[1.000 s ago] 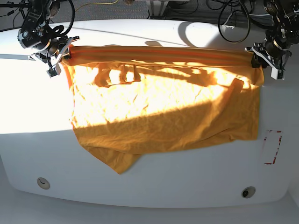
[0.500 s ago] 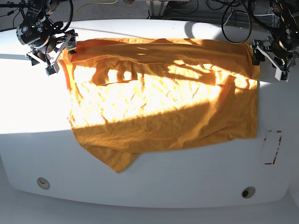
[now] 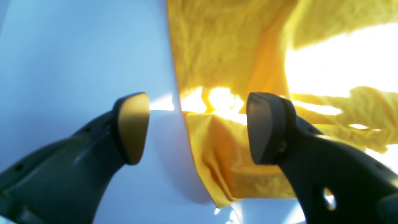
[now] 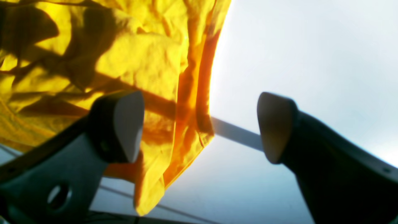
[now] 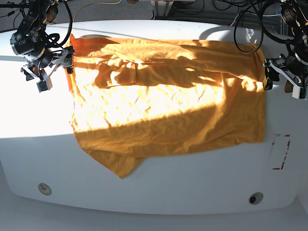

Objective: Fold the T-shirt properly
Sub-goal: 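Pull the held shirt edge taut between both grippers to flatten it, then release the shirt edge and open both grippers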

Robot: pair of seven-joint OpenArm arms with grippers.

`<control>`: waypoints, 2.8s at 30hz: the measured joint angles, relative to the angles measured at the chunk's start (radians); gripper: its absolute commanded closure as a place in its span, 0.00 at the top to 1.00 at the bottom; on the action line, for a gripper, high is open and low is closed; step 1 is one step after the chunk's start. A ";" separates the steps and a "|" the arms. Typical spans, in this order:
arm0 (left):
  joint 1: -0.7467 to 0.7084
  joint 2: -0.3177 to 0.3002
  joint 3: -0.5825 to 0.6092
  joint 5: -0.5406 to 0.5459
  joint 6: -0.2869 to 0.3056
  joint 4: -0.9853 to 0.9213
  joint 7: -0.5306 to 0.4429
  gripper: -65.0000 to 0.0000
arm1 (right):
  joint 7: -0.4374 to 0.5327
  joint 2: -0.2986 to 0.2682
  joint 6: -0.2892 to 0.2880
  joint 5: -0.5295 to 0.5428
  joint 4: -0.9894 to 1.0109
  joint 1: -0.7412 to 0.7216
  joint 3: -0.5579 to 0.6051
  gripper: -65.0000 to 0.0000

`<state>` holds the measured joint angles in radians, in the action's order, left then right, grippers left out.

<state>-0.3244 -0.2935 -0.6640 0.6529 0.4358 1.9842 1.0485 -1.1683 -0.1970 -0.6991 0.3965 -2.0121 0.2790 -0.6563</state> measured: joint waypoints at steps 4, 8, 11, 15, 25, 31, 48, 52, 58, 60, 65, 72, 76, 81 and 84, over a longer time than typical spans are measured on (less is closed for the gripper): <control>-0.010 0.019 0.013 0.036 -0.002 -0.005 0.010 0.68 | -0.004 0.005 0.000 -0.030 0.028 -0.044 -0.030 0.82; -0.015 0.040 0.078 0.053 -0.001 -0.008 0.011 0.68 | -0.003 0.027 0.002 -0.009 0.038 -0.056 -0.018 0.82; -0.026 0.049 0.125 0.070 -0.001 -0.016 0.004 0.68 | -0.004 0.032 0.002 0.000 0.040 -0.050 -0.017 0.82; -0.063 0.050 0.136 0.042 -0.002 -0.051 0.003 0.68 | 0.003 0.026 0.002 -0.011 0.052 -0.016 -0.025 0.82; -0.076 0.052 0.147 -0.128 -0.006 -0.206 0.002 0.68 | 0.047 0.070 0.003 -0.002 0.158 0.022 -0.024 0.82; -0.081 0.043 0.144 -0.164 -0.001 -0.249 -0.002 0.68 | 0.043 0.077 0.002 -0.011 0.167 0.041 -0.023 0.82; -0.093 0.020 0.146 -0.224 0.002 -0.261 -0.024 0.68 | 0.061 0.109 0.003 -0.005 0.222 0.066 -0.023 0.10; -0.153 -0.007 0.149 -0.222 0.003 -0.225 -0.008 0.68 | 0.070 0.108 0.003 0.011 0.220 0.093 -0.020 0.09; -0.201 -0.018 0.147 -0.232 0.003 -0.182 0.005 0.68 | 0.092 0.105 0.003 0.027 0.218 0.132 -0.020 0.09; -0.211 -0.018 0.147 -0.230 0.002 -0.171 -0.002 0.68 | 0.096 0.104 0.003 0.032 0.215 0.149 -0.020 0.09; -0.230 -0.045 0.148 -0.223 0.003 -0.161 0.003 0.68 | 0.101 0.089 0.002 0.052 0.207 0.182 -0.020 0.11; -0.219 -0.059 0.148 -0.226 0.003 -0.149 -0.001 0.68 | 0.076 0.095 -0.001 0.023 0.170 0.189 -0.019 0.50; -0.186 -0.053 0.151 -0.235 0.002 -0.135 0.016 0.68 | 0.039 0.095 0.000 -0.018 0.118 0.192 -0.020 0.71; -0.154 -0.063 0.151 -0.225 0.003 -0.084 -0.008 0.68 | 0.043 0.100 0.002 -0.002 0.036 0.198 -0.020 0.77; -0.144 -0.062 0.148 -0.229 0.003 -0.056 0.011 0.68 | 0.047 0.098 0.002 0.002 0.009 0.185 -0.018 0.77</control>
<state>-0.4686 -0.3553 -0.5159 0.4236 0.4385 1.9285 1.0599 -1.1213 -0.0986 -0.6971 0.3988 -2.0029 0.4644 -0.6743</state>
